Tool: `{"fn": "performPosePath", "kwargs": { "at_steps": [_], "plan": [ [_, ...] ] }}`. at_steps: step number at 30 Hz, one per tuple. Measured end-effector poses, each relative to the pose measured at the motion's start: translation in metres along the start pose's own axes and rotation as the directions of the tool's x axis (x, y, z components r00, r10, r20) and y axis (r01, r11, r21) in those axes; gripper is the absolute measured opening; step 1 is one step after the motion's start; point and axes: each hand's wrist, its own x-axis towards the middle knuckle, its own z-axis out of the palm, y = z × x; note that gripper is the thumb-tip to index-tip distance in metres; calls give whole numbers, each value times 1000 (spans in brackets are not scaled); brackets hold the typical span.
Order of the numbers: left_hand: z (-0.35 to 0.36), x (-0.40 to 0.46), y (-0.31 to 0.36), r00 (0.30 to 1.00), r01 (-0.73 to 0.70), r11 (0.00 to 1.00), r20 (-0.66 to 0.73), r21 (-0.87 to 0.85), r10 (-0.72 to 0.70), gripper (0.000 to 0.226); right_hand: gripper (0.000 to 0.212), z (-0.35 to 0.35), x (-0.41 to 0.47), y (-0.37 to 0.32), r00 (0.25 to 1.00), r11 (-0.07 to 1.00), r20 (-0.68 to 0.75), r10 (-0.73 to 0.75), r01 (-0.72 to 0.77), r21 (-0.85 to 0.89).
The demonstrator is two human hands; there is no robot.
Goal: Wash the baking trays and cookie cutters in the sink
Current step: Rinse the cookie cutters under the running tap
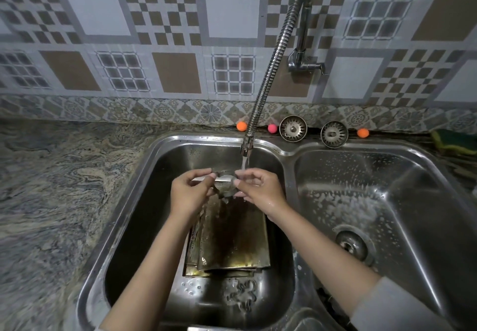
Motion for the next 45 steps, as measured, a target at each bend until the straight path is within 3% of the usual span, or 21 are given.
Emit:
{"fn": "performPosePath", "kwargs": {
  "at_steps": [8,12,15,17,20,22,24,27,31,35,40,43,45],
  "plan": [
    [13,-22,10,968,-68,998,242,13,63,19,31,-54,-12,-15,985,972,68,-156,165,-166],
    [17,-38,-16,908,-25,974,413,224,-71,22,31,-114,-48,-12,989,950,12,-149,146,-275],
    [11,-50,-45,764,-46,881,585,471,-273,14,29,-159,-81,-3,995,930,-75,-68,36,-365],
    [7,-54,-64,615,-220,733,675,643,-408,10,26,-182,-99,14,990,912,-127,56,-102,-396],
    [6,-59,-81,430,-460,476,657,750,-619,24,21,-201,-114,57,939,769,-145,310,-338,-542],
    [9,-64,-88,336,-564,386,630,730,-700,27,21,-203,-119,87,875,629,-134,465,-433,-646],
    [14,-69,-93,293,-631,327,606,704,-739,27,26,-201,-121,111,805,504,-127,580,-477,-720],
    [16,-73,-101,273,-648,302,583,700,-765,27,21,-196,-121,122,775,438,-113,622,-464,-770],
    [10,-73,-111,332,-641,278,585,716,-740,26,27,-191,-118,111,802,459,-86,591,-422,-781],
    [1,-70,-110,396,-612,355,662,707,-636,24,33,-192,-112,93,892,486,-134,431,-355,-799],
    [-3,-62,-85,610,-528,489,711,694,-350,13,20,-161,-109,55,996,790,-70,52,-84,-608],
    [-2,-57,-62,749,-362,665,628,653,-210,19,25,-124,-104,29,999,885,47,18,6,-465],
    [-2,-53,-50,794,-308,739,590,599,-147,25,36,-105,-95,23,985,922,171,23,45,-385]
  ]
}}
